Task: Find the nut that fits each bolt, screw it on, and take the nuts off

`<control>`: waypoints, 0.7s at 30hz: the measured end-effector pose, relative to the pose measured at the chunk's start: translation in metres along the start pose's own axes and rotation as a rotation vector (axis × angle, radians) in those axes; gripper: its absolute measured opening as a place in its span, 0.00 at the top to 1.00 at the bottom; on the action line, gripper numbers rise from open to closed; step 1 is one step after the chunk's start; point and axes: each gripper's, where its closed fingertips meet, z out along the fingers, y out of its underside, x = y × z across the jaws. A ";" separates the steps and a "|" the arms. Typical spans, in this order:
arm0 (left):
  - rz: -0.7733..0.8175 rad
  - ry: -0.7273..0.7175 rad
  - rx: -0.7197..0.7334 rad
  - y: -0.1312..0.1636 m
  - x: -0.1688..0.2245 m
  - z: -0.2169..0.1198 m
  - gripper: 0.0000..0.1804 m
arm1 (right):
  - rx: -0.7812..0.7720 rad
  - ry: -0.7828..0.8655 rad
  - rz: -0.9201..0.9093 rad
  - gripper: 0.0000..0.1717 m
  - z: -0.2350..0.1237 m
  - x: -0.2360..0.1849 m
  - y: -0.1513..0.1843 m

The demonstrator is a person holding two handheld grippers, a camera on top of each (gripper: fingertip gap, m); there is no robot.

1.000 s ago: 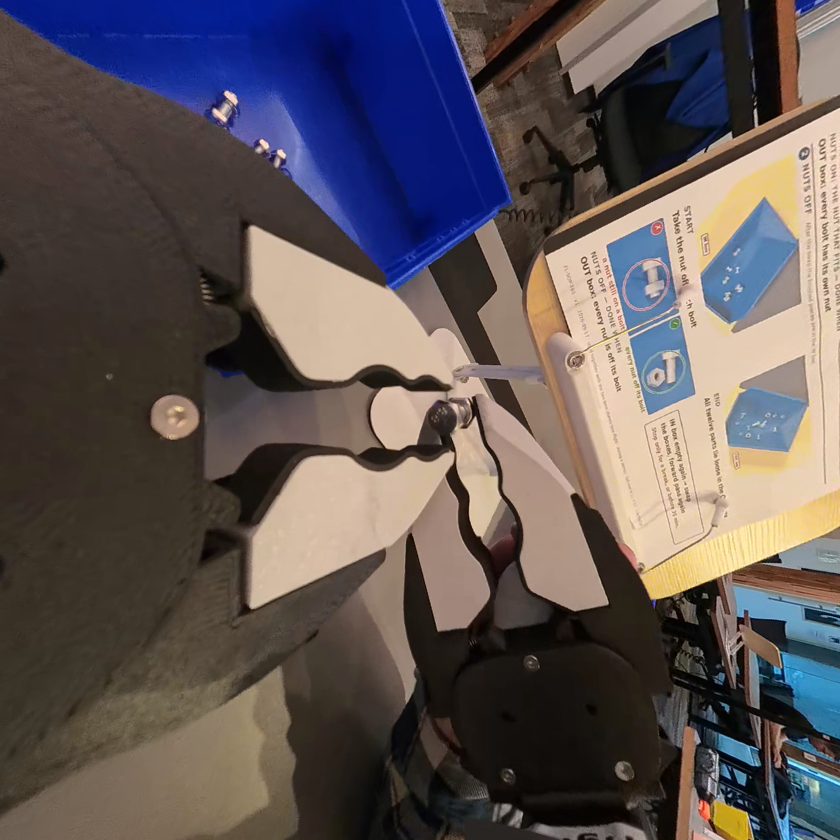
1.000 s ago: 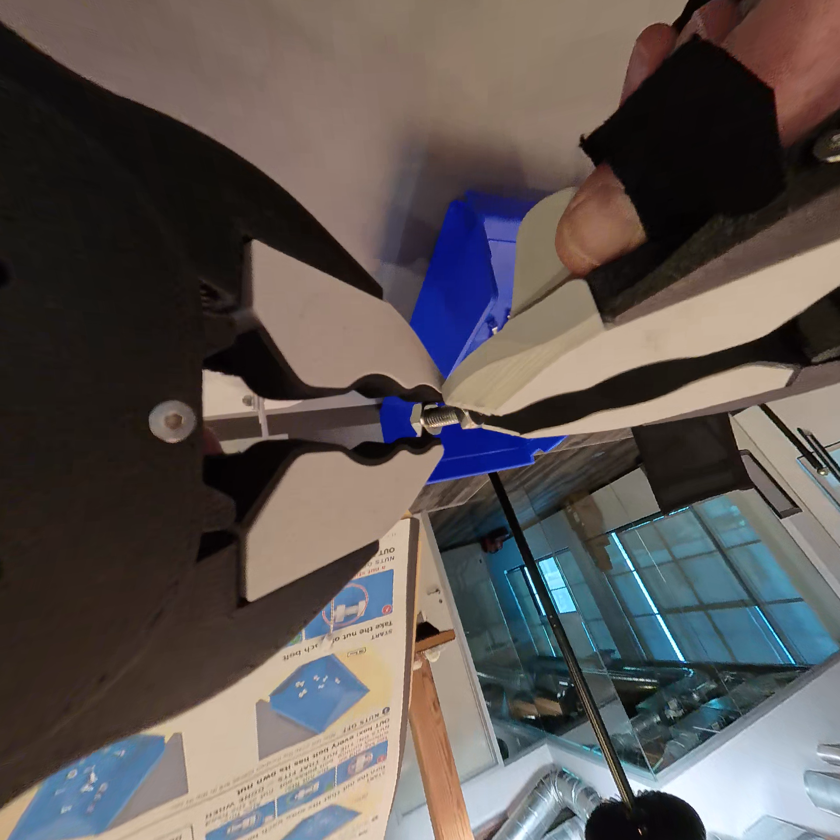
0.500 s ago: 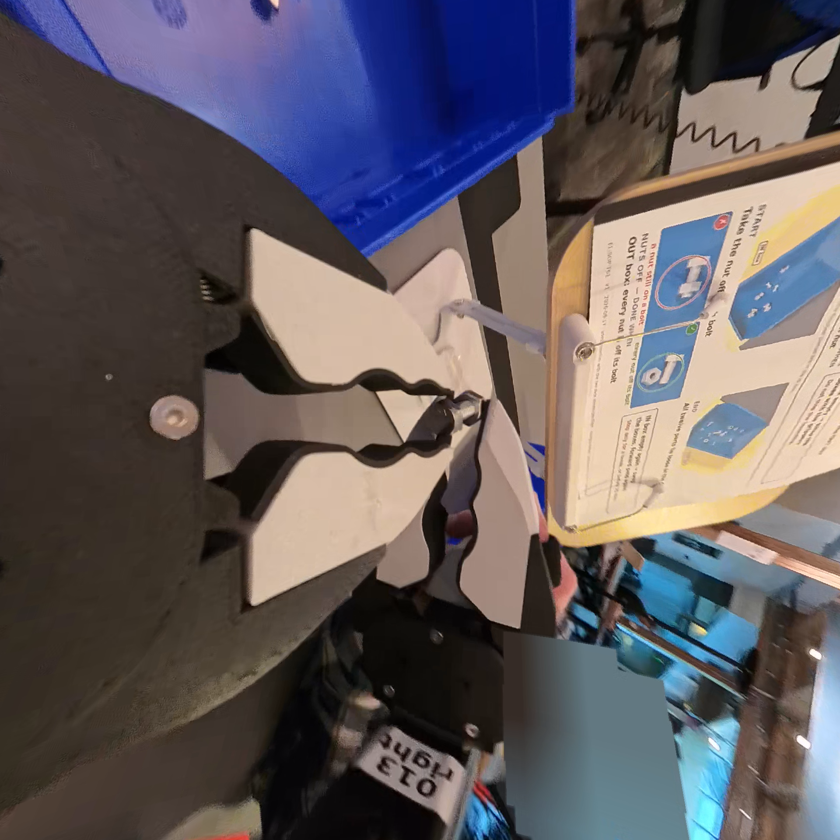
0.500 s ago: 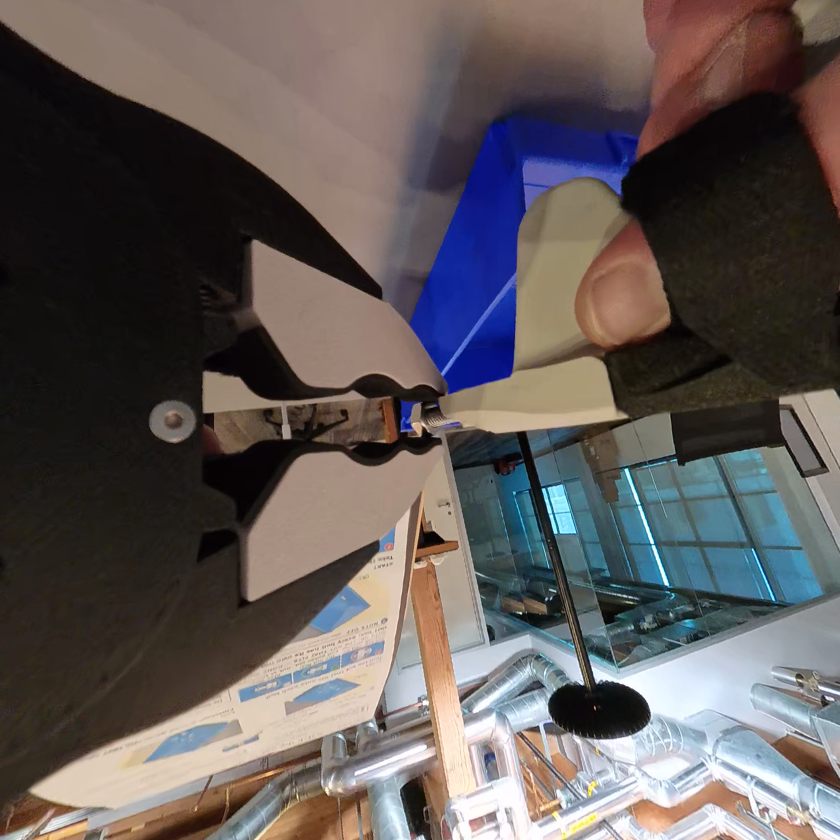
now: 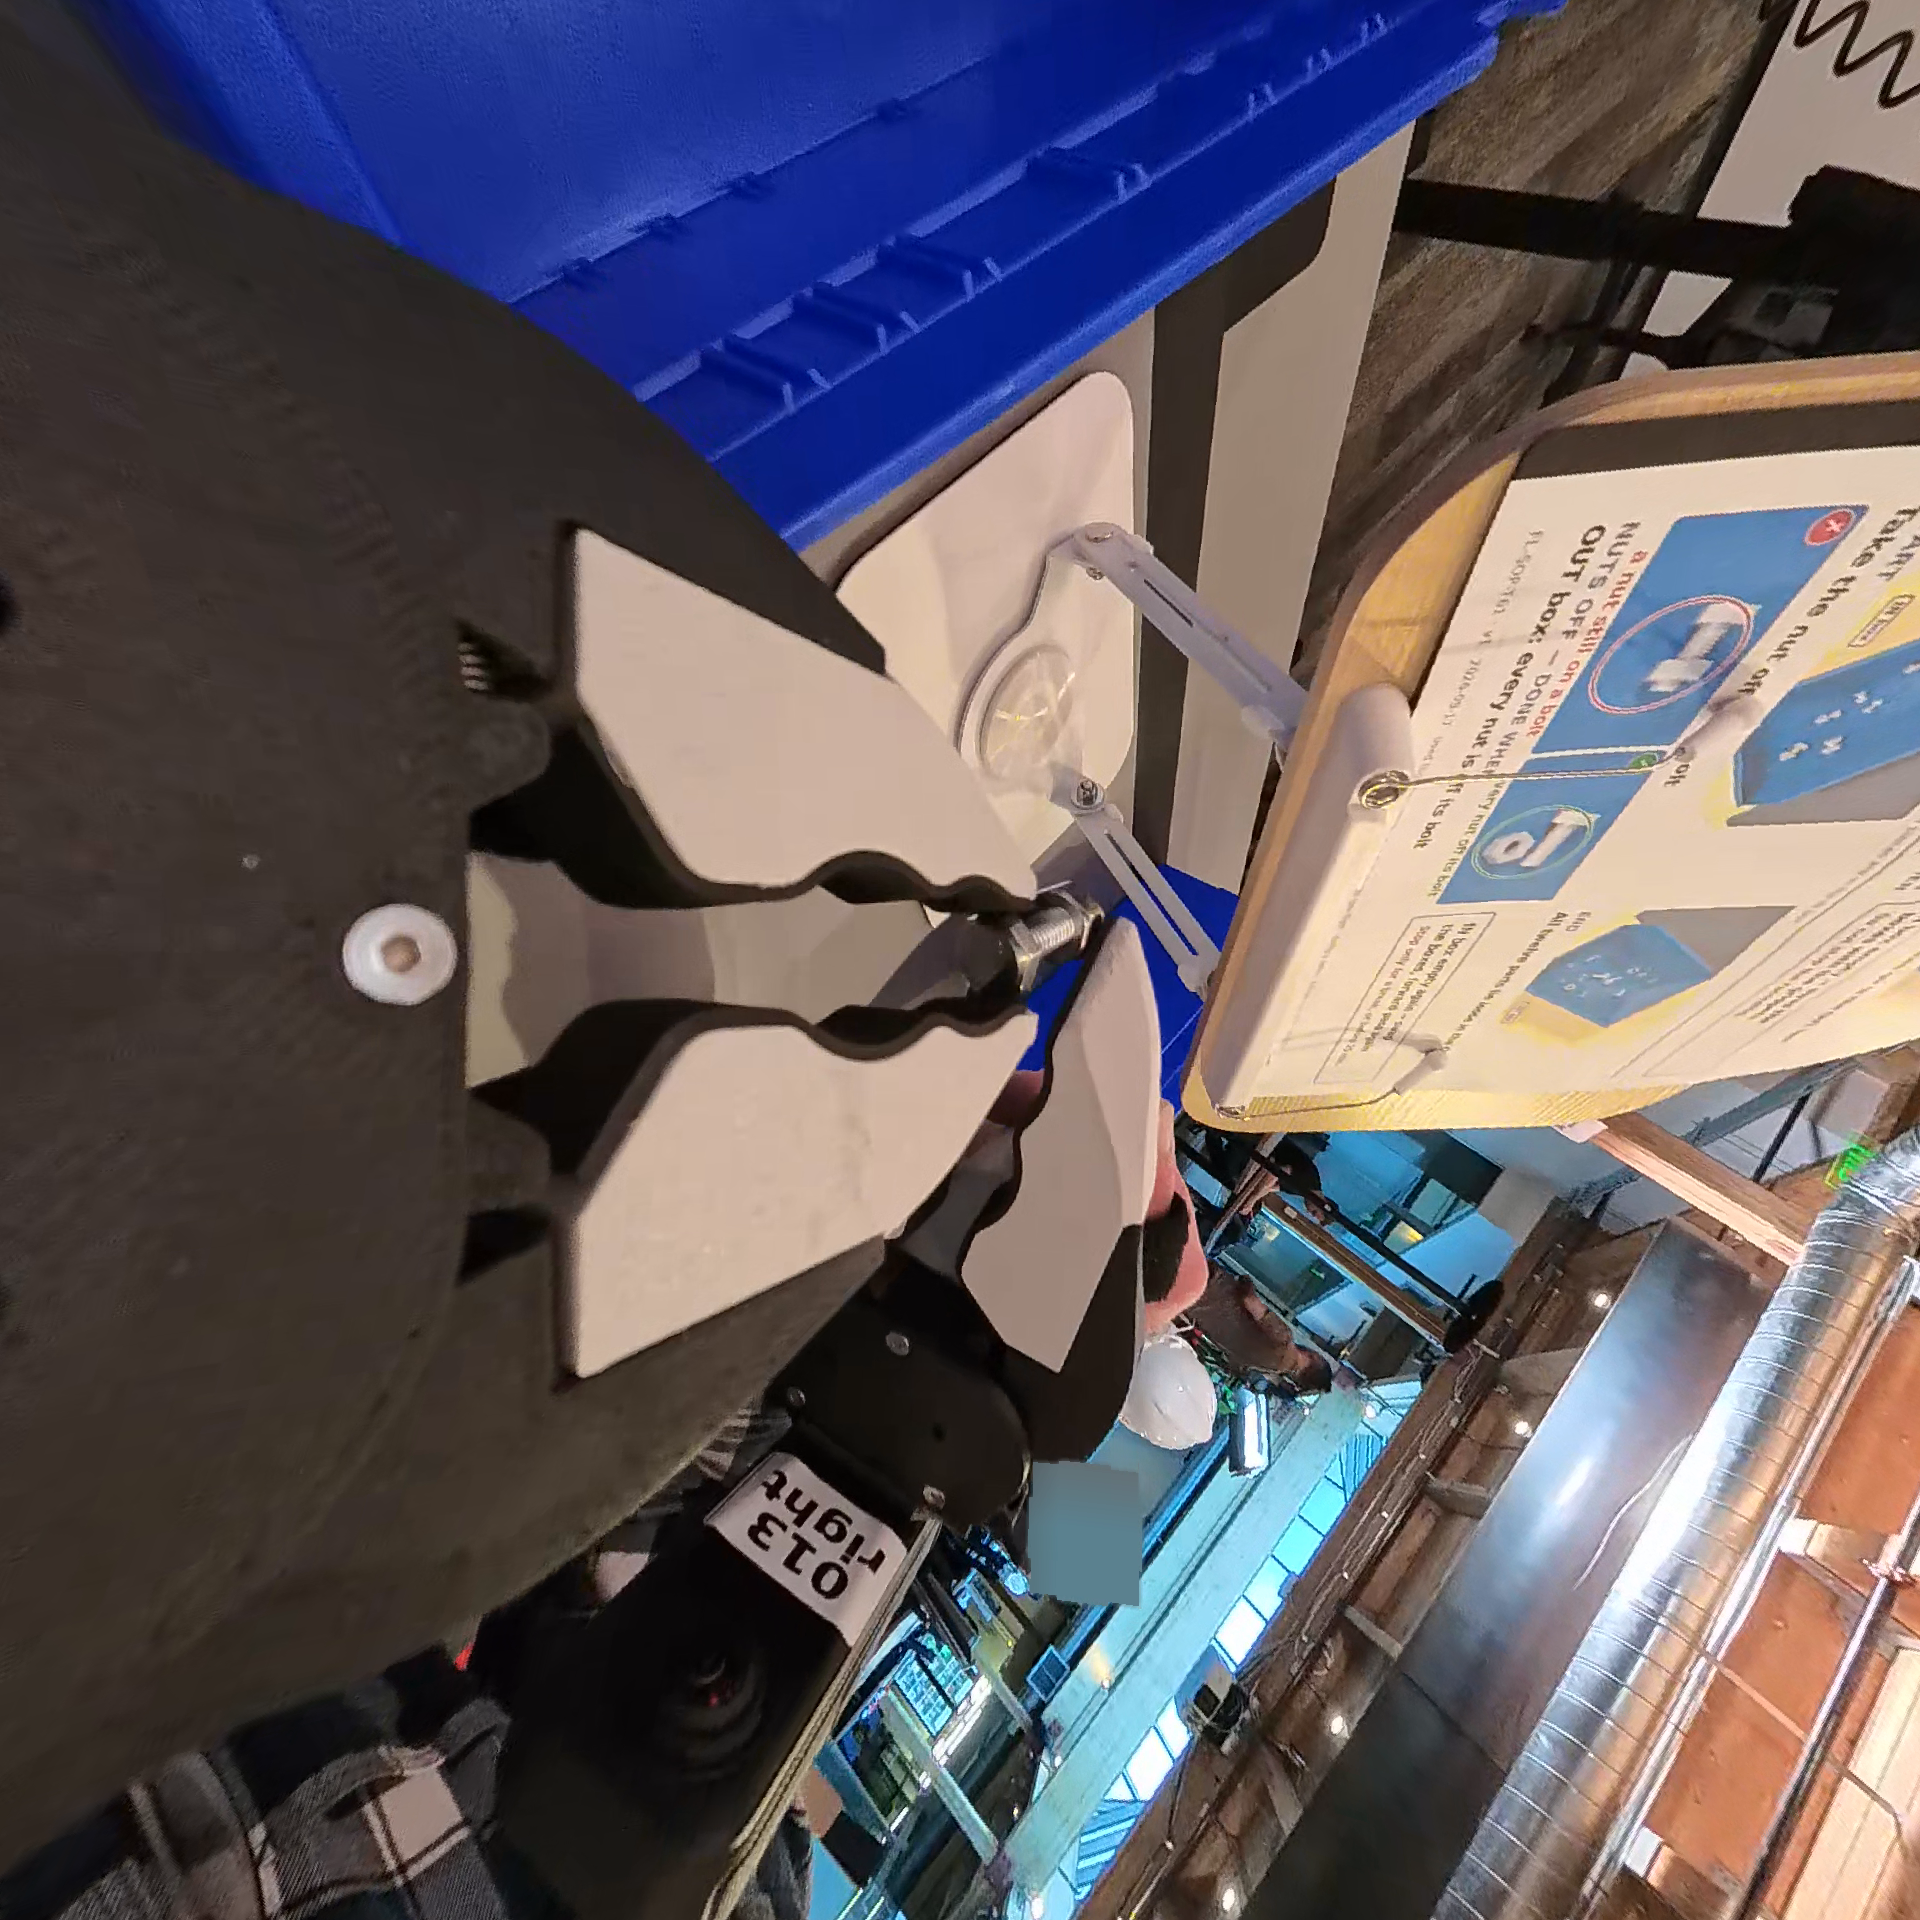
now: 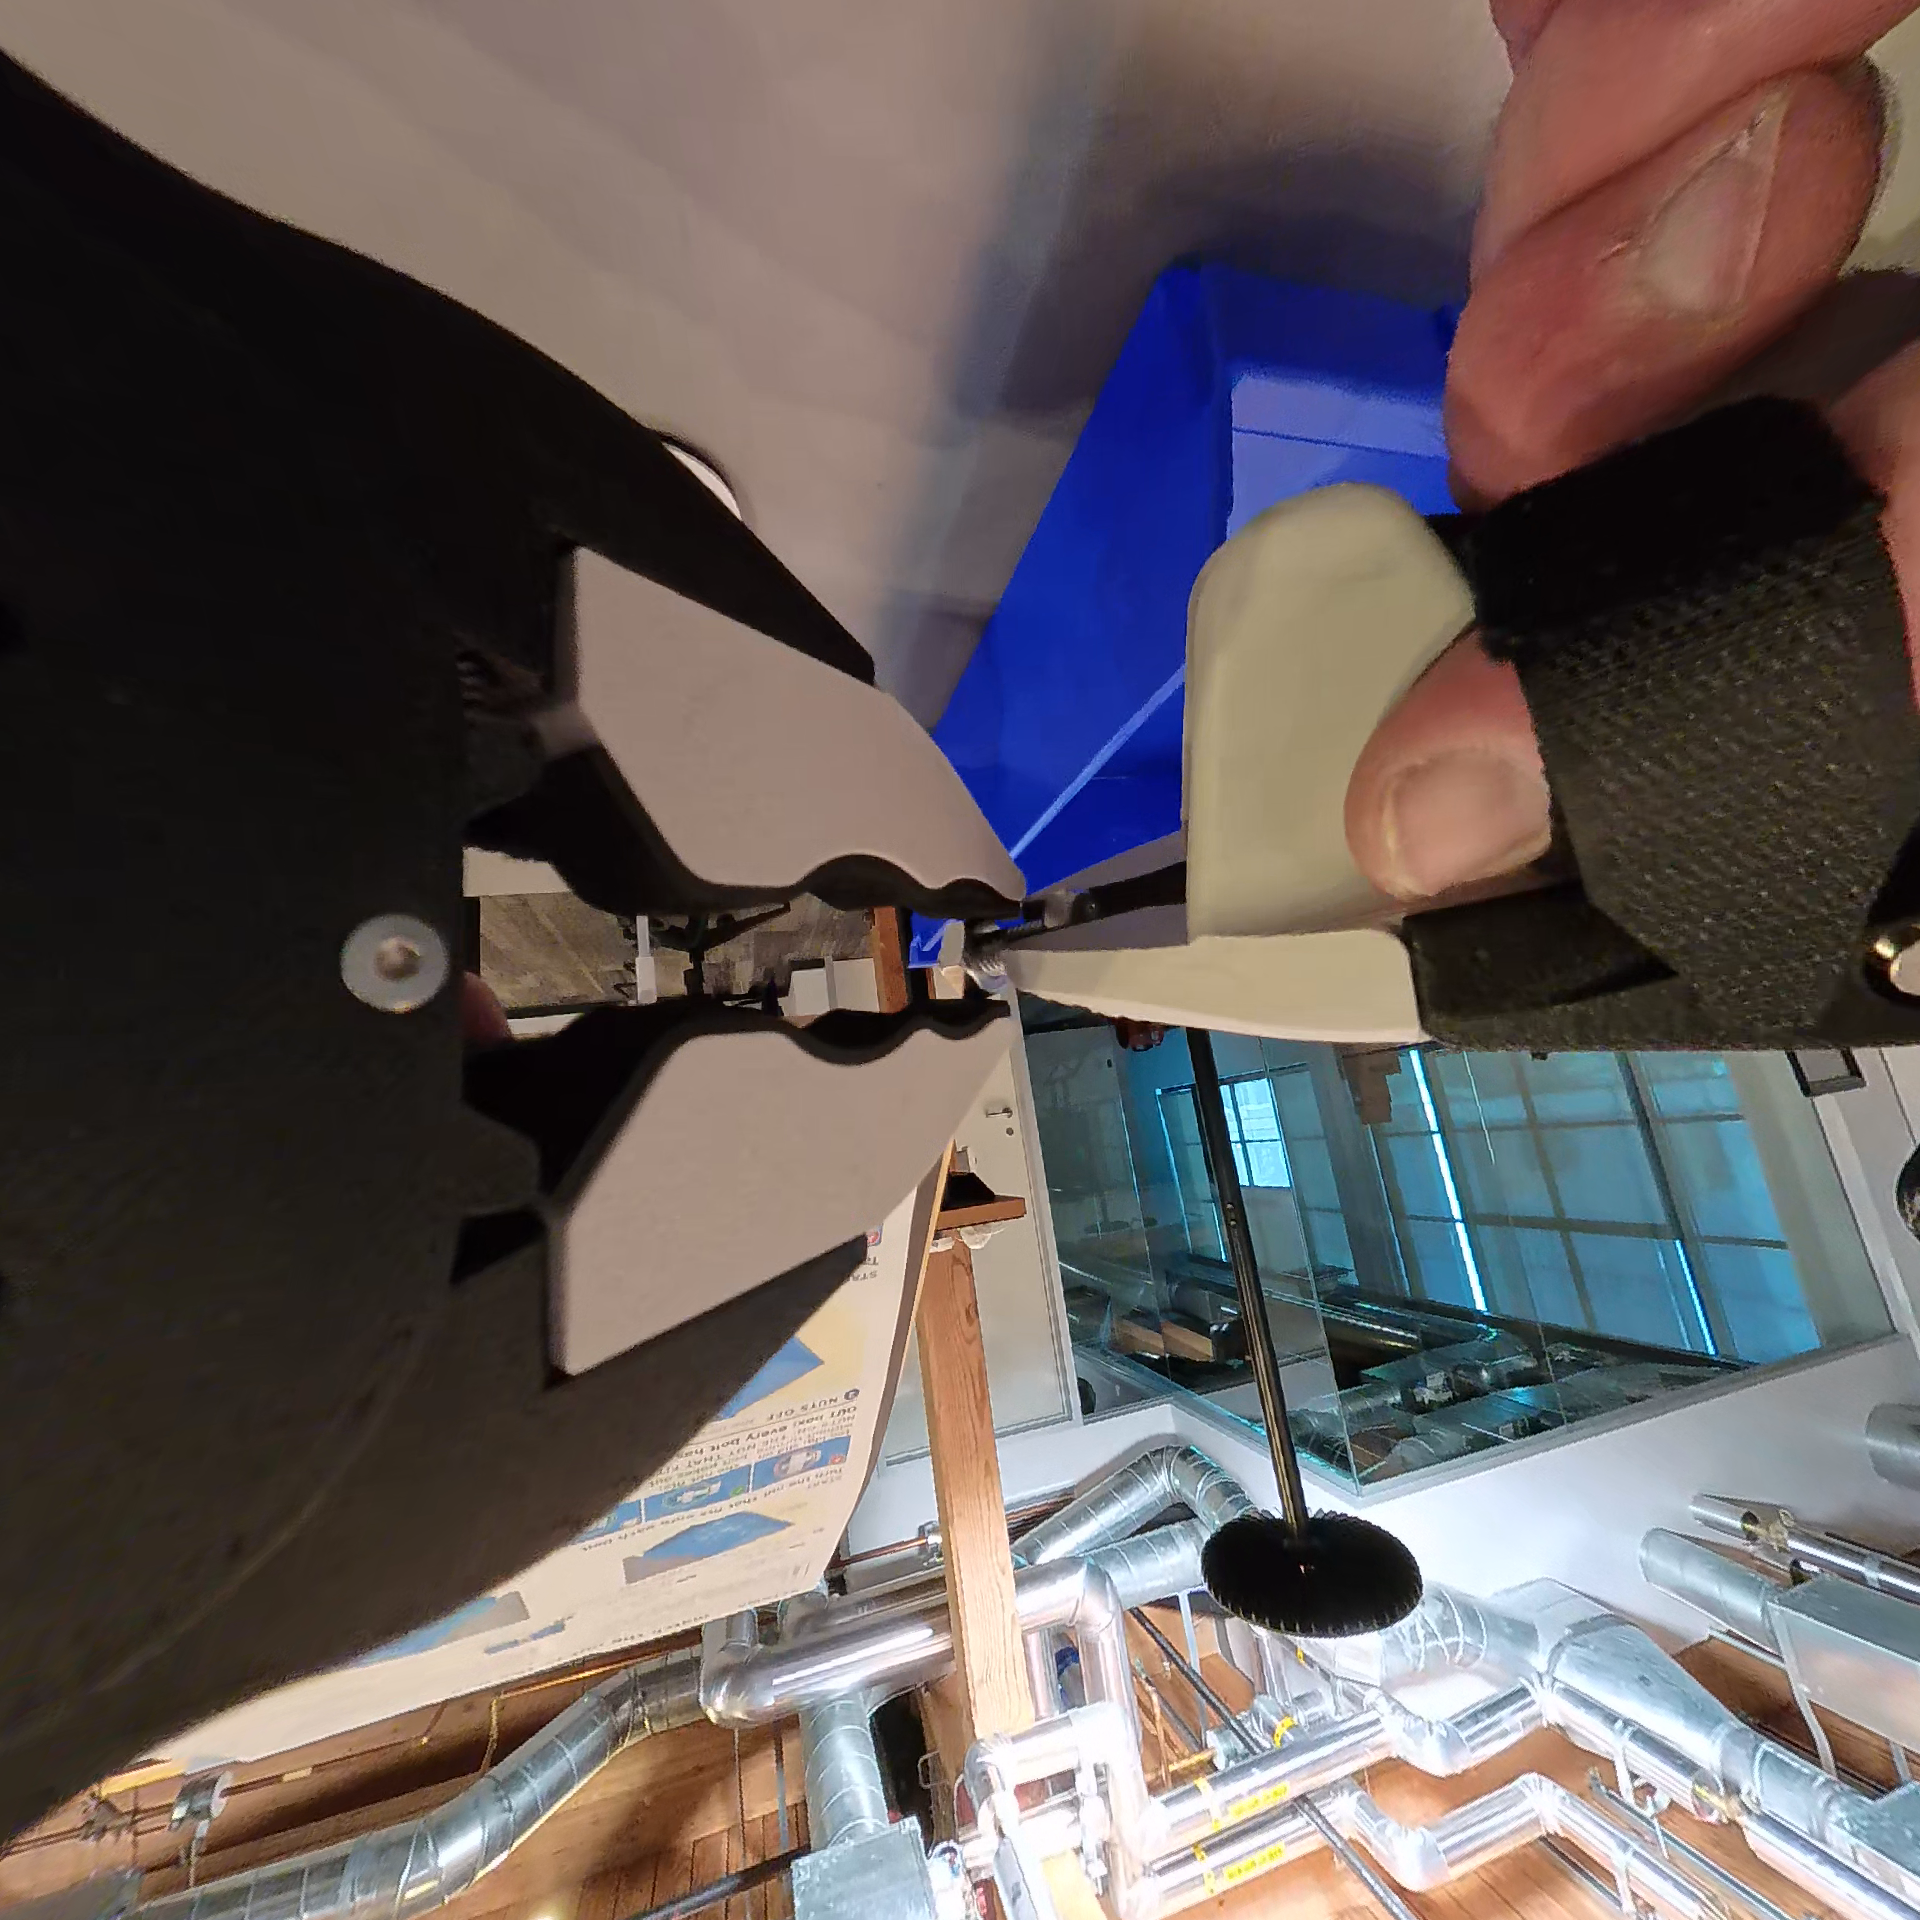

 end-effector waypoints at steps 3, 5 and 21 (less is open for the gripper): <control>-0.002 0.003 0.003 0.000 0.000 0.000 0.92 | 0.001 -0.002 -0.006 0.91 0.000 0.000 0.000; -0.007 0.007 0.005 0.001 -0.001 0.000 0.92 | -0.001 -0.006 -0.009 0.91 0.000 -0.001 0.001; 0.046 0.235 0.188 -0.030 0.032 -0.016 0.92 | 0.259 -0.230 0.562 0.81 -0.013 0.024 0.004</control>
